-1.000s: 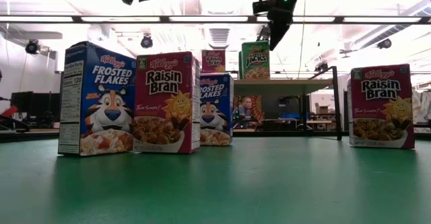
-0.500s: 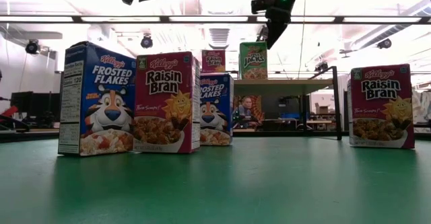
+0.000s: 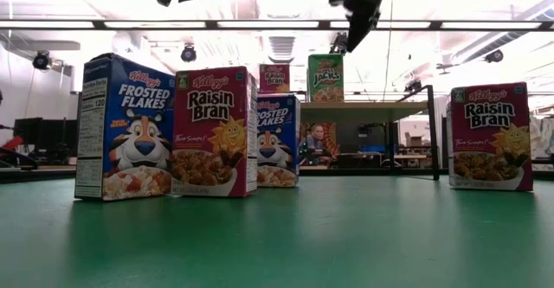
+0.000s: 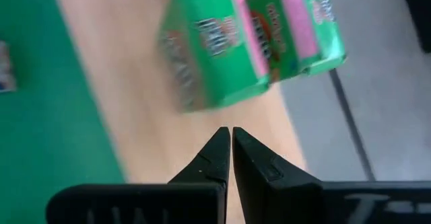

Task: Stack cereal on shelf
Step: Put the bottom blue cereal box on the shelf

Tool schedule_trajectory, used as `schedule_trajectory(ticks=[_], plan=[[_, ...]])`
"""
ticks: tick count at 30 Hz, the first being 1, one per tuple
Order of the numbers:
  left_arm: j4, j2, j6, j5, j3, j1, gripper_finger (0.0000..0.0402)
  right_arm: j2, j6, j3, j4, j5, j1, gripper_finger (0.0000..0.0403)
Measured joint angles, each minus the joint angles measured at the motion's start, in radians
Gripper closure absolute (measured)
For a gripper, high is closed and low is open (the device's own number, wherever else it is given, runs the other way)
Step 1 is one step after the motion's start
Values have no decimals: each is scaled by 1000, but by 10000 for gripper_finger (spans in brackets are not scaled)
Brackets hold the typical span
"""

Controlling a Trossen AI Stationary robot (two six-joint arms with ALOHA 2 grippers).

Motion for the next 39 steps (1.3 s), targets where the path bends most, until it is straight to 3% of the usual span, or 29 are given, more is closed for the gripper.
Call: schedule_trajectory(ticks=[4, 9, 11, 19, 28, 39], plan=[[0, 0, -1, 0, 0, 0, 194, -52, 181, -1, -101, -37, 52, 394], [0, 0, -11, 0, 0, 0, 194, -121, 469, -32, -150, -278, 143, 394], [0, 0, -11, 0, 0, 0, 194, -140, 571, -54, -145, -323, 210, 394], [0, 0, -12, 0, 0, 0, 194, -192, 932, -212, -136, -320, 544, 394], [-5, 0, -20, 0, 0, 0, 194, -203, 1466, -409, -90, -340, 897, 394], [-7, 0, -18, 0, 0, 0, 194, -208, 2118, -504, -68, -342, 1213, 394]])
